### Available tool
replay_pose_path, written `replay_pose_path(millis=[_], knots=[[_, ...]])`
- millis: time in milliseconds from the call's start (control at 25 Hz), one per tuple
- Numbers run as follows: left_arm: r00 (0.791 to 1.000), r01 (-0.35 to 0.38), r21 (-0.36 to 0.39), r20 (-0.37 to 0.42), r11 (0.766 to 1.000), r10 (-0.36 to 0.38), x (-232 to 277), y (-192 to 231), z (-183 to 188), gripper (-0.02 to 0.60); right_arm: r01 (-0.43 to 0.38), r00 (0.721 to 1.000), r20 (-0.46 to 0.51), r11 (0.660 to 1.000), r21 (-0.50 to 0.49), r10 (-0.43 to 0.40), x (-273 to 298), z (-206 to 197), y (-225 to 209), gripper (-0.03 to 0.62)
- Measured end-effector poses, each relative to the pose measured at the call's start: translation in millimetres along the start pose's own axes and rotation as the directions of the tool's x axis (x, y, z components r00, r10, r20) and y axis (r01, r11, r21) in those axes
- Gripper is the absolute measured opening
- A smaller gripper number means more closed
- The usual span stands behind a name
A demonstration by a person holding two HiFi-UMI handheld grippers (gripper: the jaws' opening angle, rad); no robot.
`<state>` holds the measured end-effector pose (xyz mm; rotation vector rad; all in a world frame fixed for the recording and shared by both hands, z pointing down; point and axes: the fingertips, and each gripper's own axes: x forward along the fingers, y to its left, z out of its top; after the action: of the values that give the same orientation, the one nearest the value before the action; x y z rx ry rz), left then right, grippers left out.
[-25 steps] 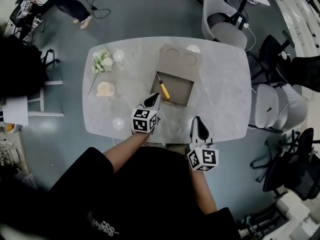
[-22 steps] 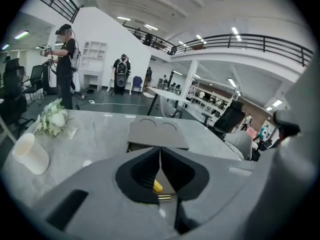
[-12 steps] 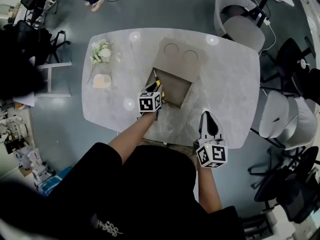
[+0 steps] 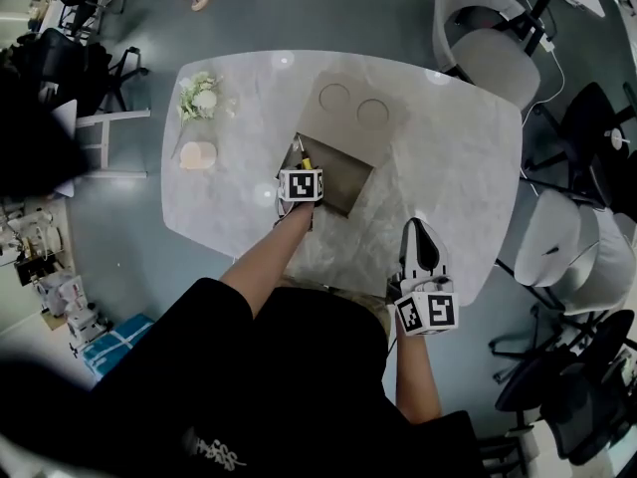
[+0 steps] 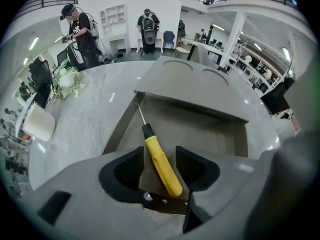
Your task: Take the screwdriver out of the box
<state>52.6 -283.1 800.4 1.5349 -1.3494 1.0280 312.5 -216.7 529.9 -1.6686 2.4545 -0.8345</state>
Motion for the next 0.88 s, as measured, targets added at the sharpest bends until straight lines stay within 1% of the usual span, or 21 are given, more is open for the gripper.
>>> replay_pose_path(millis=[80, 120, 200, 280, 360, 560, 680, 760, 880], knots=[[0.999, -0.025, 0.009, -0.048, 1.000, 0.026, 3, 1, -4, 0.202, -0.005, 1.000, 0.010, 1.000, 0.008, 0.005, 0, 3, -4, 0.012], [0.997, -0.033, 0.016, -0.065, 0.999, 0.034, 3, 0, -4, 0.190, -0.006, 1.000, 0.011, 1.000, 0.012, 0.006, 1, 2, -8, 0.012], [0.996, -0.041, 0.027, -0.073, 0.999, 0.043, 3, -1, -1, 0.166, -0.002, 1.000, 0.006, 1.000, 0.021, 0.002, 1, 1, -16, 0.012], [0.997, -0.044, 0.027, -0.069, 0.999, 0.046, 4, -1, -1, 0.161, 0.008, 1.000, 0.003, 1.000, 0.024, -0.008, 0, 1, -24, 0.012], [0.997, -0.037, 0.032, -0.065, 0.999, 0.039, 2, -3, 1, 0.155, 0.021, 1.000, 0.006, 1.000, 0.023, -0.021, -2, 4, -32, 0.012], [0.998, -0.016, 0.029, -0.064, 0.999, 0.018, 0, -7, 0, 0.100, 0.057, 0.998, 0.003, 0.998, 0.023, -0.057, -7, 4, -47, 0.012], [0.998, -0.004, 0.024, -0.061, 1.000, 0.006, 1, -6, 2, 0.098, 0.078, 0.997, -0.011, 0.997, 0.027, -0.078, -8, 0, -52, 0.012], [0.998, 0.011, 0.009, -0.063, 1.000, -0.010, -1, -5, 3, 0.097, 0.090, 0.996, -0.013, 0.996, 0.019, -0.090, -11, -2, -52, 0.012], [0.997, 0.056, -0.016, -0.053, 0.998, -0.056, -1, -6, 3, 0.095, 0.094, 0.996, -0.006, 0.996, -0.004, -0.094, -14, -1, -44, 0.012]])
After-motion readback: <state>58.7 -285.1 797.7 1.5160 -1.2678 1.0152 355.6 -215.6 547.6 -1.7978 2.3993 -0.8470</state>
